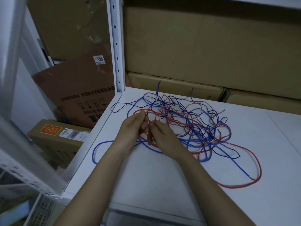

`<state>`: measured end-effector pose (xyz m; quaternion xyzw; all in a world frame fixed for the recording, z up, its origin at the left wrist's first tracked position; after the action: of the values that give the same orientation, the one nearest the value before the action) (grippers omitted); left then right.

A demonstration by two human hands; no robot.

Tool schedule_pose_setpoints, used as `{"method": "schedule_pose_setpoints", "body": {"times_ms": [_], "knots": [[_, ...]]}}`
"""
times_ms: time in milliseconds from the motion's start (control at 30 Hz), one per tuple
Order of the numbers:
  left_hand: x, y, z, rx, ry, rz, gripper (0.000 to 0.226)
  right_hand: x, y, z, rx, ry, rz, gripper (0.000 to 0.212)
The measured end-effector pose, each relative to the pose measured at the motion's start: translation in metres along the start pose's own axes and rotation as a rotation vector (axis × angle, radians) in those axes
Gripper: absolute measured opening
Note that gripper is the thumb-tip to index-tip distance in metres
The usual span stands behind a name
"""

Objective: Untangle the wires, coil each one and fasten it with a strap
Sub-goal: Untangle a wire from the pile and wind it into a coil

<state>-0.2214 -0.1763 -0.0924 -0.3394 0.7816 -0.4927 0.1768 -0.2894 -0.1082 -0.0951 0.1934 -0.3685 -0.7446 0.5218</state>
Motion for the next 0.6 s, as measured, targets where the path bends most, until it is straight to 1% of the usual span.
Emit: {"method": "schedule_pose_setpoints", "body": {"times_ms": [133, 233, 333, 433, 500, 567, 600], "knots": [[-0.003, 0.000, -0.001, -0.084, -0.028, 0.006, 0.040, -0.003, -0.003, -0.002, 0.034, 0.027, -0.046, 0.030], [-0.002, -0.003, -0.002, -0.145, -0.019, -0.009, 0.041, -0.002, -0.002, 0.002, 0.005, 0.024, -0.032, 0.032], [0.000, -0.006, 0.004, -0.230, -0.078, -0.004, 0.038, -0.003, -0.005, 0.001, -0.047, 0.043, -0.020, 0.035], [0.002, -0.007, 0.009, -0.224, -0.103, 0.019, 0.034, -0.005, -0.012, 0.015, -0.082, -0.058, -0.004, 0.031], [0.004, -0.008, 0.012, -0.222, -0.099, 0.037, 0.034, -0.006, -0.016, 0.029, -0.182, -0.115, 0.027, 0.026], [0.004, -0.009, 0.013, -0.232, -0.075, 0.066, 0.036, -0.006, -0.017, 0.043, -0.255, -0.167, 0.048, 0.021], [0.003, -0.009, 0.012, -0.229, -0.052, 0.075, 0.037, -0.006, -0.016, 0.051, -0.245, -0.213, 0.057, 0.020]]}}
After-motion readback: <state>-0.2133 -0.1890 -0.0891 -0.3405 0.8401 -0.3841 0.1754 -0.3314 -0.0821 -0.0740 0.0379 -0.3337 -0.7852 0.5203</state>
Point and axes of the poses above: each hand's wrist, its own x-axis towards the middle knuckle, its own z-axis out of the back of the hand, y = z × x, the point moved 9 cm from there along x, towards the middle knuckle, and after that the axes turned 15 degrees about -x, right-handed, at the moved point
